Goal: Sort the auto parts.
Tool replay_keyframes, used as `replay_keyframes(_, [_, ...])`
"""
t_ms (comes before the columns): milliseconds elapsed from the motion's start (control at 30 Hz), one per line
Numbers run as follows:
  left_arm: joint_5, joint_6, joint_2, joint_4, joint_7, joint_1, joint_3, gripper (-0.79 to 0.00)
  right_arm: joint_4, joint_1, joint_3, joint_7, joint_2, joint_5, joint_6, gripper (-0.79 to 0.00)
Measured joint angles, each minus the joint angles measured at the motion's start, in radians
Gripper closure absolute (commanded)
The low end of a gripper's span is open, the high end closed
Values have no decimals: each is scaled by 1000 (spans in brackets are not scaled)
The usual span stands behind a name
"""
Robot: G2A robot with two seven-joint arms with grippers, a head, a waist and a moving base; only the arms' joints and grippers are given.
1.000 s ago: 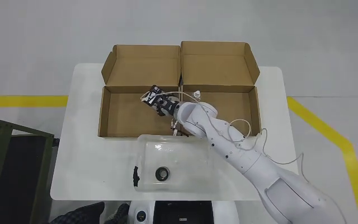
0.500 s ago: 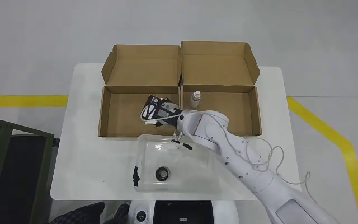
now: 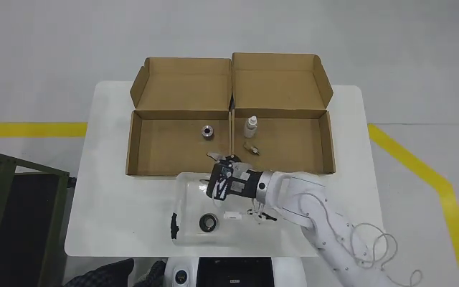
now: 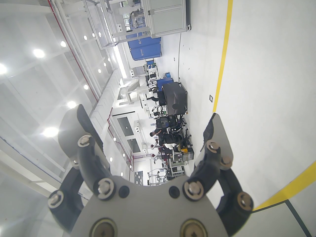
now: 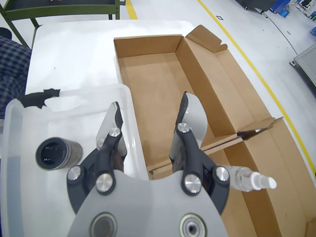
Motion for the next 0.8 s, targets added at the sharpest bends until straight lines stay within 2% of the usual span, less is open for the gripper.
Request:
replay_keyframes(333, [0,0,0,0,0,0,0,-785,-84,-195,86,-43,39,-57,-22,-431])
replay_keyframes(800, [0,0,0,0,0,0,0,-785,-143,-284,61,1,69,-152,-141,-440])
